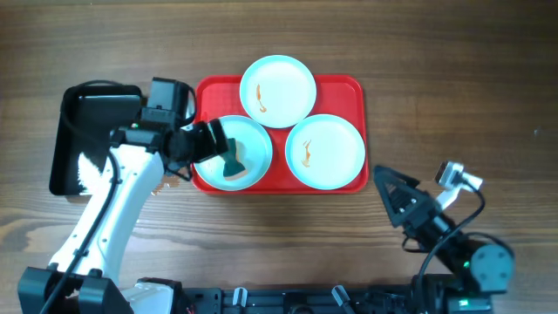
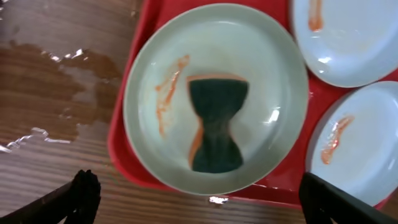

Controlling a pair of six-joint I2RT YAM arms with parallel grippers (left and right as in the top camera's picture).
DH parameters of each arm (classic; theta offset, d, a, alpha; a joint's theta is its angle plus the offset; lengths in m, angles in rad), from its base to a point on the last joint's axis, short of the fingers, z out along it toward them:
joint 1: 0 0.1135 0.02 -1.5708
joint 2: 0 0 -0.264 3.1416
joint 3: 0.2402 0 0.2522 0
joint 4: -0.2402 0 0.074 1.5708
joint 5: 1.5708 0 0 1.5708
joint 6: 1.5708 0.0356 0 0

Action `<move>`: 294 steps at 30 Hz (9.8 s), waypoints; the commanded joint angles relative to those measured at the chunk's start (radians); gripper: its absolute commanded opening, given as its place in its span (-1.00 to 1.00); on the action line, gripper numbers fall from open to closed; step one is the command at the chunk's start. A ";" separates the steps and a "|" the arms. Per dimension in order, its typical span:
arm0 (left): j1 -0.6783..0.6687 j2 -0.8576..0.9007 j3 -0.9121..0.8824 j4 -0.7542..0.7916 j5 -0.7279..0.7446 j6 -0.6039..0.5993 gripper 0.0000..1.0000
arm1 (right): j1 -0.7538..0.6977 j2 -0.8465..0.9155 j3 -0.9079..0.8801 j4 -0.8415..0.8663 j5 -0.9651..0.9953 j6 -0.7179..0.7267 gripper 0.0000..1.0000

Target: Clean dirty plates on tray and stack at the side

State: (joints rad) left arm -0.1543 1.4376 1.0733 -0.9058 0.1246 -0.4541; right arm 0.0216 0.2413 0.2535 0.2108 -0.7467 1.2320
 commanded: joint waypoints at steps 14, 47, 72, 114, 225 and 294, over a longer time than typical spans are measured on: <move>-0.004 0.002 0.006 -0.106 0.015 -0.074 1.00 | 0.351 1.285 1.275 -1.257 0.381 -0.845 1.00; 0.091 0.003 -0.075 -0.161 -0.003 -0.182 0.99 | 0.525 1.687 1.369 -0.922 0.441 -0.672 0.99; 0.091 0.003 -0.075 -0.137 -0.003 -0.183 1.00 | 0.571 1.910 1.310 -0.962 0.536 -0.742 0.04; 0.010 0.012 -0.075 0.113 0.061 -0.191 -0.80 | 0.611 1.910 1.224 -0.855 0.581 -0.592 -0.78; -0.273 0.293 -0.024 0.343 -0.445 -0.257 -0.92 | 0.619 1.910 1.224 -0.866 0.590 -0.628 -0.91; -0.033 0.319 -0.026 0.229 0.229 0.009 -0.92 | 0.619 1.910 1.224 -0.937 0.513 -0.783 -0.92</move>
State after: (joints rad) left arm -0.1528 1.7878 1.0519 -0.7017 0.3515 -0.4450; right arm 0.6315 2.1372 1.4948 -0.7090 -0.2428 0.4587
